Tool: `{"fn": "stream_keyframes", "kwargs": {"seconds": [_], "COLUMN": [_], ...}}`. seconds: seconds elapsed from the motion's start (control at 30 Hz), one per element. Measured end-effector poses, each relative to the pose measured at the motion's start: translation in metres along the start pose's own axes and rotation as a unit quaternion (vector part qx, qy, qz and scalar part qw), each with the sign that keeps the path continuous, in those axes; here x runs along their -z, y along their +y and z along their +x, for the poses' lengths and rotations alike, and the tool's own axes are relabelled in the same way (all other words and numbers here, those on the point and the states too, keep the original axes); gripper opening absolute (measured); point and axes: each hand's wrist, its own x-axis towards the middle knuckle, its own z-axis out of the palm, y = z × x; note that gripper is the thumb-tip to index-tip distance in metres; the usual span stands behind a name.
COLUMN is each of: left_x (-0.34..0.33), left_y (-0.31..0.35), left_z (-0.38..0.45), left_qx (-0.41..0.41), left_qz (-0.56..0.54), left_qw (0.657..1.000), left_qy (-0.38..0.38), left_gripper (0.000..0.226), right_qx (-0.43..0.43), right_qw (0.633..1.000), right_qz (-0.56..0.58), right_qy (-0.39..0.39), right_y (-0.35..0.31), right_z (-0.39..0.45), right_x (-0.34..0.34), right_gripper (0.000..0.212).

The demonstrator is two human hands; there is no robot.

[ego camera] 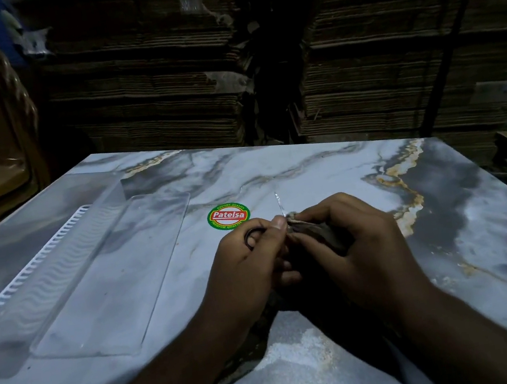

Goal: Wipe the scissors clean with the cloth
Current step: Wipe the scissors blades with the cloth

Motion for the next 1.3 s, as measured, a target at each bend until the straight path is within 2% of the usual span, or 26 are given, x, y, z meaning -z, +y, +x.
{"fn": "stream_keyframes", "kwargs": {"seconds": [0.1,0.2,0.33,0.5,0.73,0.9,0.97,1.03,1.17,1.3], "left_x": [-0.005,-0.003,-0.003,-0.003,-0.004,-0.006,-0.004,-0.004,-0.005,-0.006], "left_y": [0.000,0.001,0.003,-0.001,-0.004,0.004,0.004,0.004,0.002,-0.002], "left_z": [0.000,0.000,-0.003,-0.001,-0.001,0.002,0.004,0.005,0.004,0.003], "left_qx": [0.001,-0.014,-0.010,-0.018,0.001,0.037,0.044,0.051,0.034,0.026], "left_qz": [-0.007,0.000,-0.017,-0.006,-0.020,-0.108,-0.120,-0.110,-0.091,-0.079], "left_qw": [1.000,1.000,1.000,1.000,1.000,0.993,0.992,0.993,0.995,0.996], "left_qy": [0.012,0.024,0.011,0.012,0.007,0.005,0.009,0.006,-0.001,-0.032], "left_gripper": [0.034,0.032,0.030,0.029,0.035,0.036,0.037,0.039,0.032,0.035], "right_qx": [-0.018,0.002,0.036,0.015,0.017,-0.049,-0.046,-0.018,0.038,0.028], "right_qw": [1.000,1.000,0.999,0.999,0.998,0.993,0.991,0.994,0.999,0.998], "right_qz": [-0.019,-0.017,-0.014,-0.036,-0.064,-0.048,-0.048,-0.043,-0.020,-0.031], "right_qy": [0.015,0.023,0.022,0.019,-0.013,0.100,0.117,0.102,0.015,0.044], "right_y": [0.000,-0.004,-0.006,-0.008,-0.008,-0.003,-0.003,-0.006,-0.008,-0.003], "right_z": [-0.002,-0.002,-0.004,-0.004,-0.002,0.003,0.004,0.002,0.000,0.002], "right_x": [-0.002,-0.004,-0.004,-0.008,0.001,0.006,0.009,0.006,-0.004,-0.001], "right_gripper": [0.013,0.012,0.021,0.025,0.011,0.011,0.010,0.008,0.008,0.008]}}
